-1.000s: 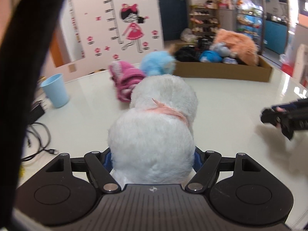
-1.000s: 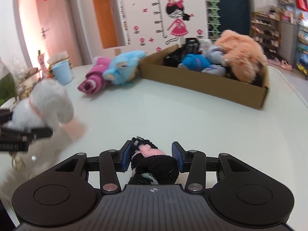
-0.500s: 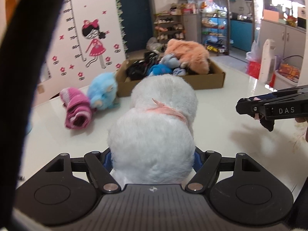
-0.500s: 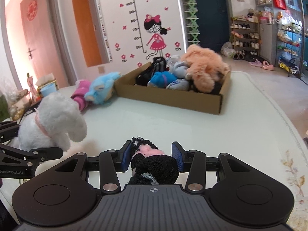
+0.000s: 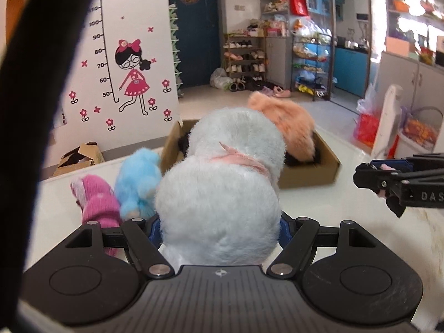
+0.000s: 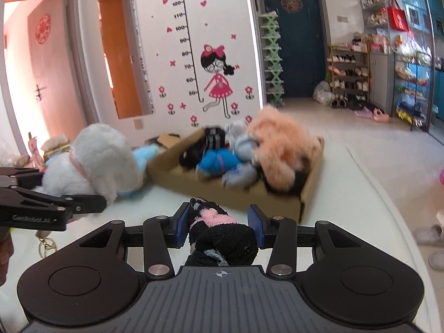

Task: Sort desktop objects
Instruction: 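Carry the white plush and black-pink sock over the box and lower them in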

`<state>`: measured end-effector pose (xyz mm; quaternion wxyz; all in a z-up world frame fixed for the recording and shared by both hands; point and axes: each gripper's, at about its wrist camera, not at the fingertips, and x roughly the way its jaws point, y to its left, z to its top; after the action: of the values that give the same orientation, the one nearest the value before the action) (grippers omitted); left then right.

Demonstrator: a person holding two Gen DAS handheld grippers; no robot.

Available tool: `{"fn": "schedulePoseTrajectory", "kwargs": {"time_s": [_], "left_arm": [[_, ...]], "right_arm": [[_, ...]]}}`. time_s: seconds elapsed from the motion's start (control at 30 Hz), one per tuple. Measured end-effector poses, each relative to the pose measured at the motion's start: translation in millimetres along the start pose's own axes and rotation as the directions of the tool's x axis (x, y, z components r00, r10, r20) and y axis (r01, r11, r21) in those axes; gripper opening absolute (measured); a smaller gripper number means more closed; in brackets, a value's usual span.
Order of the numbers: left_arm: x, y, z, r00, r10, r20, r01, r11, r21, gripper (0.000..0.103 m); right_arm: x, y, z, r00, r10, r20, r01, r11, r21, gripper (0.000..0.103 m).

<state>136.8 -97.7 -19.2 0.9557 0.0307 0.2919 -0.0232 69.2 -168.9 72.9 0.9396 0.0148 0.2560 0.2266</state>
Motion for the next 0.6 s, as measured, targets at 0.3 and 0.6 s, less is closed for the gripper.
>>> {"fn": "schedulePoseTrajectory", "kwargs": {"time_s": [0.3,0.6], "left_arm": [[68,26,48,1.000,-0.018,-0.011,0.016,0.991,-0.133,0.070],[118,29,37,0.998,-0.035,-0.045,0.026,0.983,-0.182,0.070]], "right_arm": [[77,2,77,0.999,0.005,0.032,-0.003,0.997,-0.075,0.051],[154,5,77,1.000,-0.012,0.011,0.013,0.997,-0.074,0.051]]}}
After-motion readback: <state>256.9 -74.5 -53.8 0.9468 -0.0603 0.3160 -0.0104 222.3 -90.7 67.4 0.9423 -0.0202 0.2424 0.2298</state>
